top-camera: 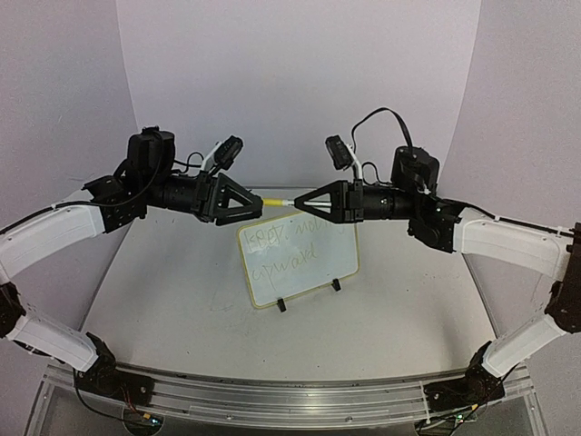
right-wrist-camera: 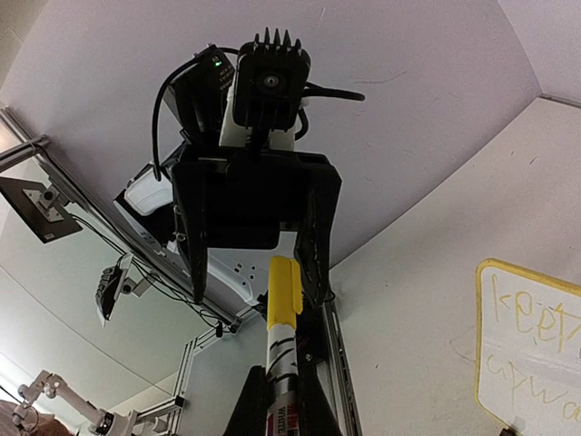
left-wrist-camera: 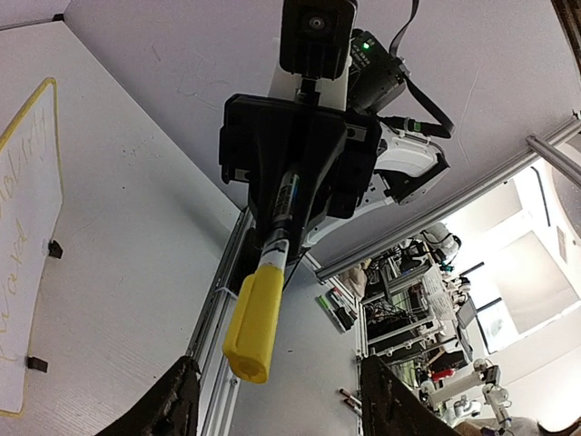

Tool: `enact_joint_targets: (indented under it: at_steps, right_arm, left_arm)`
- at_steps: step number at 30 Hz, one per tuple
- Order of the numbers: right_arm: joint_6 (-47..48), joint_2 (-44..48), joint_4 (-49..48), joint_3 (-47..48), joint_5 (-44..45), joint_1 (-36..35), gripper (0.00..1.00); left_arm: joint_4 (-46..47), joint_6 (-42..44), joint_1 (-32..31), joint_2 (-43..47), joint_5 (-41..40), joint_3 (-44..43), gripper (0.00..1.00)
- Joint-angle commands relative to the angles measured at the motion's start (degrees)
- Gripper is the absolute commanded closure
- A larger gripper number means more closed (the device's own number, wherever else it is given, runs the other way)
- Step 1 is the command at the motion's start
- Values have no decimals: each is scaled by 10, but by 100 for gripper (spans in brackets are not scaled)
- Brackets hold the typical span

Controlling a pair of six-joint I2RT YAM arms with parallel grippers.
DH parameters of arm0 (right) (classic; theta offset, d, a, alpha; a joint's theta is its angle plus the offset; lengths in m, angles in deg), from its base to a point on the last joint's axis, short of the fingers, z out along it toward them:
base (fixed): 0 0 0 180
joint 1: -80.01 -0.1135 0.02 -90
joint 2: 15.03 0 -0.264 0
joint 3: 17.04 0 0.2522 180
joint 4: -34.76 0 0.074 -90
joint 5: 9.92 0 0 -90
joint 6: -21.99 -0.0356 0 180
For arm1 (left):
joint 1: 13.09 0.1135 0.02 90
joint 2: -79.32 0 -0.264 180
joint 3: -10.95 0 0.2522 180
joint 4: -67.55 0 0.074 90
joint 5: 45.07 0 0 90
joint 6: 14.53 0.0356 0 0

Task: Write a sentence on the whiteboard
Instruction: Pass from the right arm to the left

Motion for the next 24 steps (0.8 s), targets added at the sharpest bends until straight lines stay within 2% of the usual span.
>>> enact_joint_targets:
  at_steps: [1,10,16,21,24]
  right_arm:
    - [-9,-9,-17,28,-31,-2,100]
    - [-15,-15,-17,30,-41,-4,100]
    - [-16,-18,-17,31,-40,-5,100]
    - [-18,-22,-16,31,-45,-6,100]
    - [-19,-27,-15,33,-50,-9,100]
  left_arm:
    - [41,-17,-1,0,13,-23,45]
    - [49,-25,-6,-6,21,-25,76]
    - [41,-24,-16,-9,23,-21,79]
    - [39,-20,-23,-9,15,-20,99]
    - [43,-19,-25,-11,13,-20,100]
